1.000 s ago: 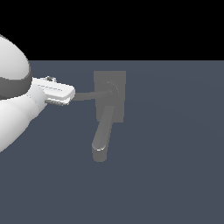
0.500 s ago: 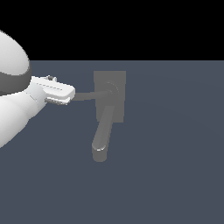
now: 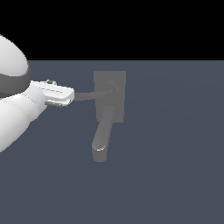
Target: Turn on the faucet by rotating a designated handle.
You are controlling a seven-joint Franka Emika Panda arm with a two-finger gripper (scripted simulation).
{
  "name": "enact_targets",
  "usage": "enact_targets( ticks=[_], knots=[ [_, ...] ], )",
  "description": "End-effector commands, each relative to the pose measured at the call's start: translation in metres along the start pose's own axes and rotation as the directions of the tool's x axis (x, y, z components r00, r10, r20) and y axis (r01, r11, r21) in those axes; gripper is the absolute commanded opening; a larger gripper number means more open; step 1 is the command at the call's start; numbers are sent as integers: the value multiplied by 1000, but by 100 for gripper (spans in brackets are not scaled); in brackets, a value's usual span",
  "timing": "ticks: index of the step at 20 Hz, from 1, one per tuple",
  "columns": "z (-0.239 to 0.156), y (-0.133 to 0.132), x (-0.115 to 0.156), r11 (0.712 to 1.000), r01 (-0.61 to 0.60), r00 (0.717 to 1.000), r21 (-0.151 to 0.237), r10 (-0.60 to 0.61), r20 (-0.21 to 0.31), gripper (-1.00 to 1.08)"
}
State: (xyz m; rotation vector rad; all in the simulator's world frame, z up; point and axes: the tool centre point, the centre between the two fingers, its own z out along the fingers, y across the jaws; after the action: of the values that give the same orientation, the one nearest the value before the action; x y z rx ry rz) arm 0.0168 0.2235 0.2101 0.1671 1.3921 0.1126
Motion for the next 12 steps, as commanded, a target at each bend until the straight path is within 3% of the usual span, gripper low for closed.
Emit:
enact_targets(
  ticks=[1,12],
  knots=[
    [-13,-51,62,996,58,993,65,-51,-108,-100],
    [-17,-80,68,983,177,976,54,-169,-134,-100]
  ],
)
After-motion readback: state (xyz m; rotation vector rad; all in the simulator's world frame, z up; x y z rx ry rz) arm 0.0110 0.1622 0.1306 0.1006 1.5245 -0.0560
